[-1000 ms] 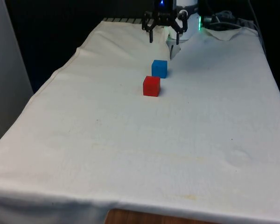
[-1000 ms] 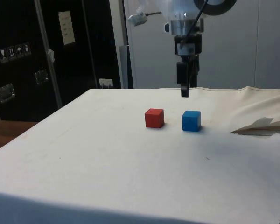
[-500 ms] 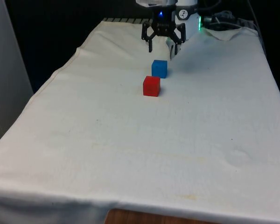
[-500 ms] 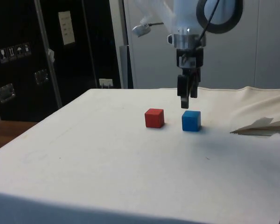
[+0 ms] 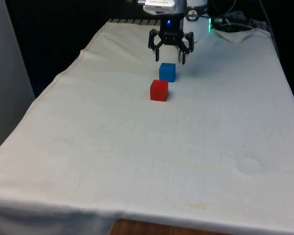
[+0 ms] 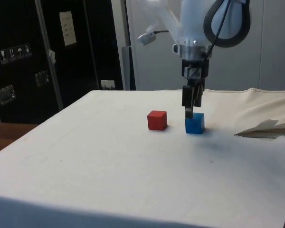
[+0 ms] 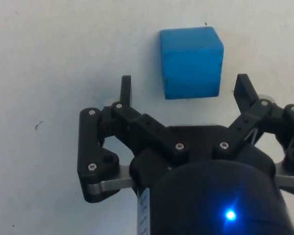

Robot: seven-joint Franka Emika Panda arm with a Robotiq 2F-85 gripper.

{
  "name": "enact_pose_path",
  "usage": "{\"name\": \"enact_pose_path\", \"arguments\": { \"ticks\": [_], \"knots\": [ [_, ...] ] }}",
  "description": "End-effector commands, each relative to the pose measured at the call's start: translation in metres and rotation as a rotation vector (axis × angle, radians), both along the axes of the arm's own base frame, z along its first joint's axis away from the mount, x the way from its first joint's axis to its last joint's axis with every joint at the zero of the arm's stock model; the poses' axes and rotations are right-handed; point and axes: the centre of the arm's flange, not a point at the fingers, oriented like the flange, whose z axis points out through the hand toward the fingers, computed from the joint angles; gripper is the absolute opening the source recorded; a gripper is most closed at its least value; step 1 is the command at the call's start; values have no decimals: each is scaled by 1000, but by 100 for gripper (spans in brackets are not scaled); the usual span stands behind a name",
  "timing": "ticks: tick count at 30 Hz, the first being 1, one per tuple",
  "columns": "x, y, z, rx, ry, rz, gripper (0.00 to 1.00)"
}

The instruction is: Stack the two cubes.

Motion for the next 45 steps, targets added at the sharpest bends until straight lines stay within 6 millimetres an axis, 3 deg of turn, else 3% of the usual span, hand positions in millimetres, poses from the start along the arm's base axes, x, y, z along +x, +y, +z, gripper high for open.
{"name": "enact_pose_path", "arguments": {
  "ticks": [1,31,33,34,37,38,41,45],
  "knots": [
    [-2,0,0,2,-11,5,100],
    [-5,-11,-36,-30,-25,49,100],
    [-5,-12,-38,-31,-26,49,89],
    [-5,-12,-40,-33,-24,51,69],
    [-4,-15,-42,-37,-14,47,35],
    [-5,-12,-41,-34,-25,49,35],
    [-5,-12,-42,-34,-25,51,4],
    [-5,-12,-42,-34,-25,51,1]
  ]
}}
